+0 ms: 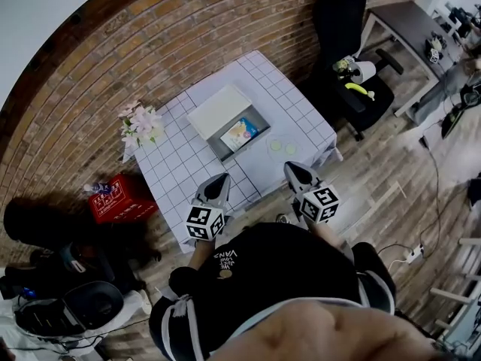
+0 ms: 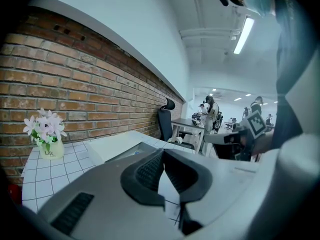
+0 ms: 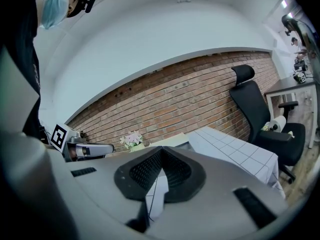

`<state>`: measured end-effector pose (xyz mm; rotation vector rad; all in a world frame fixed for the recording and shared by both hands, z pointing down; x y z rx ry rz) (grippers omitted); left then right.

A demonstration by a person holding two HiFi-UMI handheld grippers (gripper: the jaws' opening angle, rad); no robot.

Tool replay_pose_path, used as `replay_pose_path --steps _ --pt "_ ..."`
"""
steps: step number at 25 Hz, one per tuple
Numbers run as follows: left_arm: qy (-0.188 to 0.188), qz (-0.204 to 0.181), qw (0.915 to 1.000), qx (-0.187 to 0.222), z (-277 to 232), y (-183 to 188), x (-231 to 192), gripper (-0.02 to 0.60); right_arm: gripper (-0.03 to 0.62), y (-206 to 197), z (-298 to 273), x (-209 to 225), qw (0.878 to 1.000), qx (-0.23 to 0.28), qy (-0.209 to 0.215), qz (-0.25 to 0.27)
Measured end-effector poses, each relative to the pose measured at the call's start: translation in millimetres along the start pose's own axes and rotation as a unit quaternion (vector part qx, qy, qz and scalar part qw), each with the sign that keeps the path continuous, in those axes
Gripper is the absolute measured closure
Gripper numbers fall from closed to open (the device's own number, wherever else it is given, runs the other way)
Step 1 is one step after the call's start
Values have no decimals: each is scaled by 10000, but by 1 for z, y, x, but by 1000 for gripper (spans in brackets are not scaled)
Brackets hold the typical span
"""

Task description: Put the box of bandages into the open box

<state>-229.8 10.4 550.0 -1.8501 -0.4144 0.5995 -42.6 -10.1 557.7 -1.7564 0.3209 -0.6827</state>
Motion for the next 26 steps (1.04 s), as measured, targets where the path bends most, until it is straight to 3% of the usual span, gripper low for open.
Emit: replay_pose_path --steps 15,26 --pt "-293 -44 9996 -12 25 -4 -22 569 597 -7 -7 -37 9992 -30 -292 254" --pt "-281 -10 9996 -20 32 -8 -24 569 597 -12 -6 -39 9990 -69 -378 234"
Point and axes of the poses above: the fingertips, and each gripper's own axes: z backward along the fingers, x to its right, y out of its top, the point moved 1 cm from there along z, backward along the fingers, and after that the axes turned 3 degrees about z, right-handed, at the moved point
